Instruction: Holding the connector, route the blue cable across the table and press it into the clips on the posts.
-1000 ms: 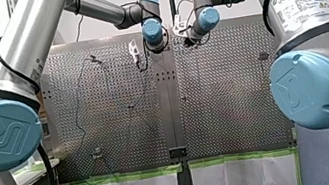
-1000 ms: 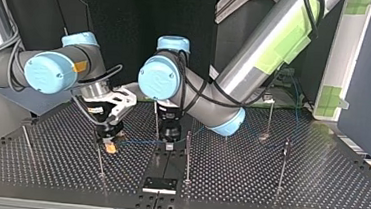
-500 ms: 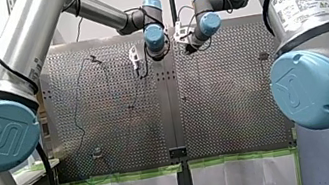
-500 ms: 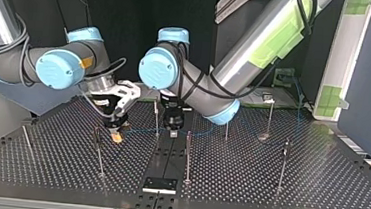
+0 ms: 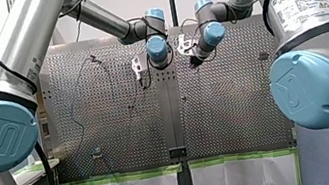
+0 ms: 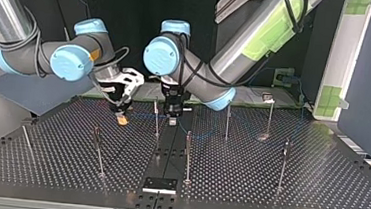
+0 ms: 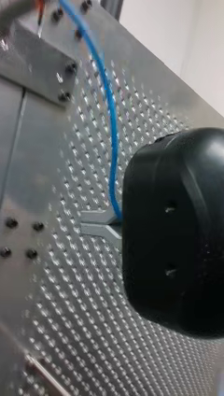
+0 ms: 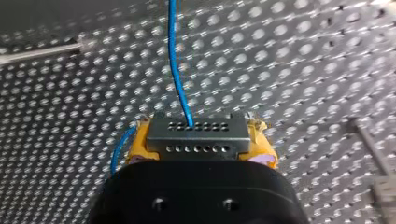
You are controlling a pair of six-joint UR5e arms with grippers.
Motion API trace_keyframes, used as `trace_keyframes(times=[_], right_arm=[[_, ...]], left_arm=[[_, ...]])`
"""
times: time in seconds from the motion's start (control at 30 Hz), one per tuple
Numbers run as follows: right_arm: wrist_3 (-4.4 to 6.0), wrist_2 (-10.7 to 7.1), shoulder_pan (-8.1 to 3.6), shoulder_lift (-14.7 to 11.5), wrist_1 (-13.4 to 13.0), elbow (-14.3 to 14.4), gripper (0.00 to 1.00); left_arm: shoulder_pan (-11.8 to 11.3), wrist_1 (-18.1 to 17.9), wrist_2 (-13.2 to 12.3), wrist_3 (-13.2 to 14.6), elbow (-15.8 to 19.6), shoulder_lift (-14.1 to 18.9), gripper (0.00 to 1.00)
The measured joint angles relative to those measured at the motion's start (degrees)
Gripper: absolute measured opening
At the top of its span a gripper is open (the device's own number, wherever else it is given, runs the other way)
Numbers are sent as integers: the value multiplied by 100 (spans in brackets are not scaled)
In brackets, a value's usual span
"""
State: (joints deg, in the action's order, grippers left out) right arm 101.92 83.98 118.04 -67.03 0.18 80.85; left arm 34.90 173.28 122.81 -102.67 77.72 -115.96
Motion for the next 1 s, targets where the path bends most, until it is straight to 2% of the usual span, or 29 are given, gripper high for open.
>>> trace_keyframes(times=[0.17, 0.37, 0.5, 0.53, 0.73, 1.0], right_arm=[[-77, 3, -6, 0, -16, 246, 0], [-333, 26, -61, 0, -41, 535, 0], [-520, 20, -99, 3, -185, 732, 0], [-541, 14, -104, 4, -226, 777, 0], [-498, -33, -160, 9, -526, 1070, 0], [-405, -111, -245, 25, -853, 1223, 0]], left_arm=[[24, -293, -85, -10, 287, 0, 0], [27, -597, -286, -23, 595, -7, 0], [16, -800, -480, -45, 796, -15, 0], [10, -846, -526, -51, 842, -15, 0], [-14, -1162, -837, -86, 1158, -25, 0], [-40, -1553, -1147, -170, 1548, -227, 0]])
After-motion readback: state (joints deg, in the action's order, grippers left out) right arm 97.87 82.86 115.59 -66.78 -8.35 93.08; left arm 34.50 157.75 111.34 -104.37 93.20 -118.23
